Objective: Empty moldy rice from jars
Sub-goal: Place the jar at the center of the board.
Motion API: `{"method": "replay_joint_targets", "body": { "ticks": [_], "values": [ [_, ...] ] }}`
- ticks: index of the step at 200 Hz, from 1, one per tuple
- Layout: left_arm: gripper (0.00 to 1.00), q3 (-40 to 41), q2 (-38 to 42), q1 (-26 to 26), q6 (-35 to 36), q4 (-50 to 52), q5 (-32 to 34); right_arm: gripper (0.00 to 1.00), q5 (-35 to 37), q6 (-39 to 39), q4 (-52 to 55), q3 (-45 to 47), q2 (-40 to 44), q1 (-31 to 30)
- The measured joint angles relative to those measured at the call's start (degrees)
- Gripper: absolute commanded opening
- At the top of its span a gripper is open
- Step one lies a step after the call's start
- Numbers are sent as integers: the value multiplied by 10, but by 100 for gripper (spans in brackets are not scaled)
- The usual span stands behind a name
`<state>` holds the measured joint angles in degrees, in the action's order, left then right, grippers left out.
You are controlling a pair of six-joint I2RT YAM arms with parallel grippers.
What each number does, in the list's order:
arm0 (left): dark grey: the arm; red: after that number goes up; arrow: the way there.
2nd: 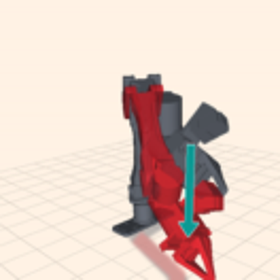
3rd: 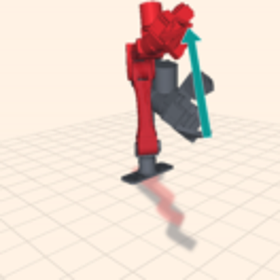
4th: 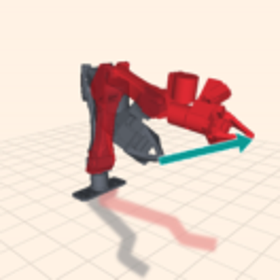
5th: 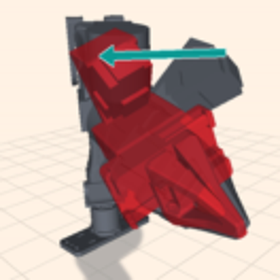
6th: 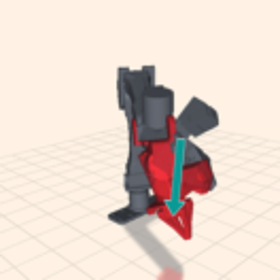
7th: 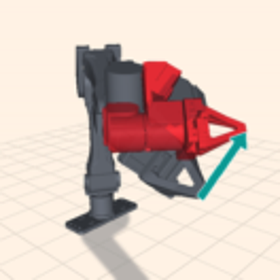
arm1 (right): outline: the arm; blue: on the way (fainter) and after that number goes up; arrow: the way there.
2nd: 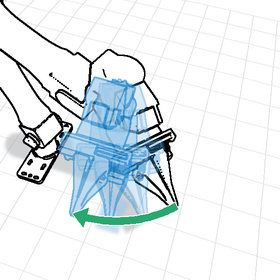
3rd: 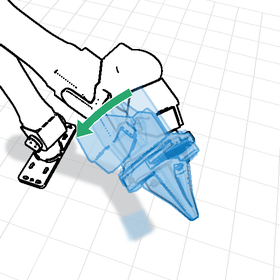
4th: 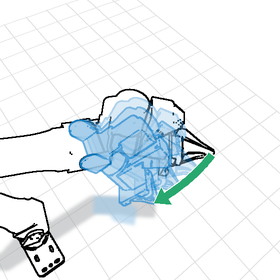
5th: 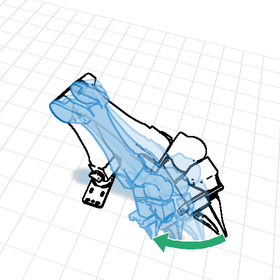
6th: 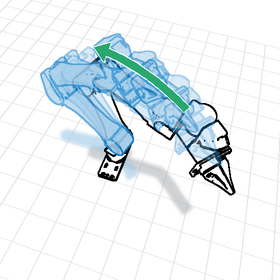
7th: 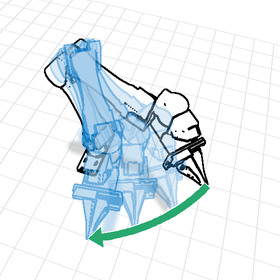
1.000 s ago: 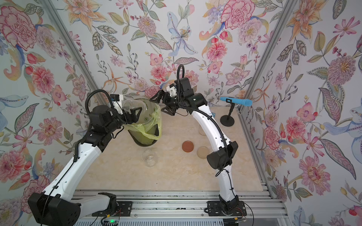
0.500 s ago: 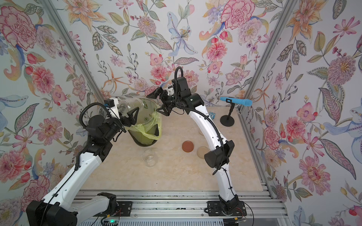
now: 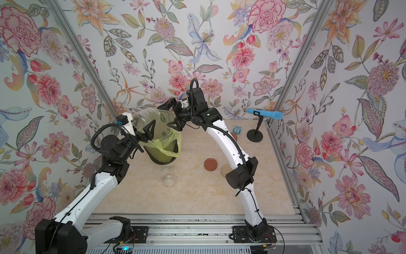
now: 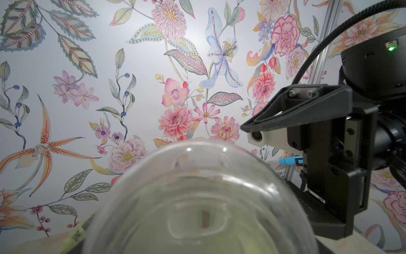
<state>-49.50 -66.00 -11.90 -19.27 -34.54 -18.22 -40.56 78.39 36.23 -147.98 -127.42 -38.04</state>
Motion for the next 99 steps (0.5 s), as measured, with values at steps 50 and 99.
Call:
{"method": "replay_joint_targets", "body": {
  "ticks": [50,99],
  "values": [
    [0,6,-17,-1,0,-34,-24,100,-6,16,-30,0,-8,-6],
    [0,6,-26,-21,5,-45,-26,100,-7,26,-49,0,-8,-6]
  ]
}}
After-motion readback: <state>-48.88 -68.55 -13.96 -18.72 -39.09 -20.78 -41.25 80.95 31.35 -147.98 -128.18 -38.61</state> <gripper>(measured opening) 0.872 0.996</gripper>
